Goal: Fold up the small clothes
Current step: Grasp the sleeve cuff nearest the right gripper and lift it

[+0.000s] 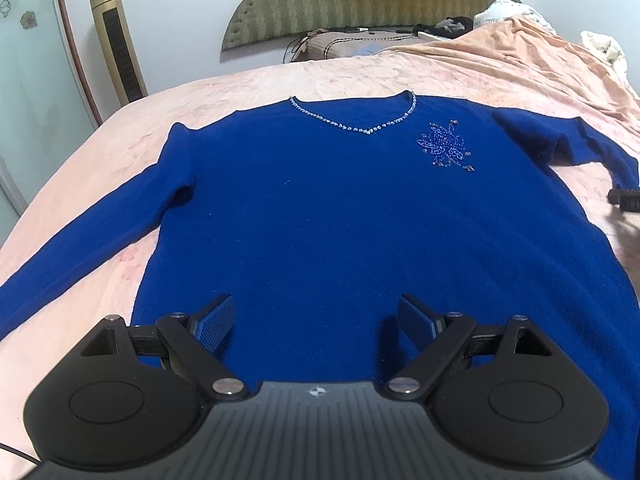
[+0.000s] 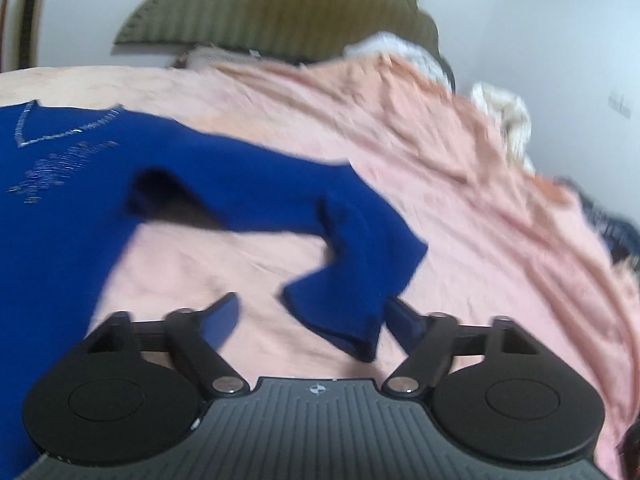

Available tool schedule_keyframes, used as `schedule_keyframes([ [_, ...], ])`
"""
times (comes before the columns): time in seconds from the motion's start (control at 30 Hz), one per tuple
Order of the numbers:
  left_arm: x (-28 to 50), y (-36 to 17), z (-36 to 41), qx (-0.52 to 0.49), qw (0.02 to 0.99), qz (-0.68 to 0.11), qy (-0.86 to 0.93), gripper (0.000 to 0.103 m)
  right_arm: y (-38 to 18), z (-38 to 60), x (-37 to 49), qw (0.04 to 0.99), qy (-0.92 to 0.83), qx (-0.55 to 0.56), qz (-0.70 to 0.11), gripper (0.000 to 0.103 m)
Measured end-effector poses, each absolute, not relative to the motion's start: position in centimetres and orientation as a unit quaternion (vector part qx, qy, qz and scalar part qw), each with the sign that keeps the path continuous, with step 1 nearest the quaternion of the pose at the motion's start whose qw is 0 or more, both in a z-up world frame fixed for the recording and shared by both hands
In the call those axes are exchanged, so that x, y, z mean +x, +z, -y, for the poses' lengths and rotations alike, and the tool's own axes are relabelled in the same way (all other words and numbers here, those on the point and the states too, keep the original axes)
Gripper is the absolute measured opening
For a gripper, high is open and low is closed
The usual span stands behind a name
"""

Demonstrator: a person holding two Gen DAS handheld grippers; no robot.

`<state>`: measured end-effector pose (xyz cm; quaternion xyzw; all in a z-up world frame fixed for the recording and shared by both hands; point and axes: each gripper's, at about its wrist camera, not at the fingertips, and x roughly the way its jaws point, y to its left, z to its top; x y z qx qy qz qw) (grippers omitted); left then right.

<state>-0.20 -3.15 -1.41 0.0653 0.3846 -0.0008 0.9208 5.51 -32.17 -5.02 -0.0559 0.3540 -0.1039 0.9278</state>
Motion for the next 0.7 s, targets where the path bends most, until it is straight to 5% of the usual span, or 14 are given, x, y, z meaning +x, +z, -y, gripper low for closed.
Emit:
schedule_keyframes([
  [0.13, -0.2, -1.5, 3.2, 0.071, 0.920, -0.386, 0.002, 0.089, -4.5, 34.6, 5.9, 0.931, -0.117, 0.004, -0.347, 0.017],
  [0.17, -0.1, -1.5, 3.2, 0.072, 0.920, -0.386, 0.003, 0.089, -4.2, 35.1, 6.0, 0.932, -0.118, 0.021, -0.341, 0.015],
  [0.7, -0.2, -1.9, 2.7, 0.067, 0.917, -0.394, 0.006, 0.089, -1.0, 56.4, 2.9, 0.831, -0.114, 0.498, -0.221, 0.014],
])
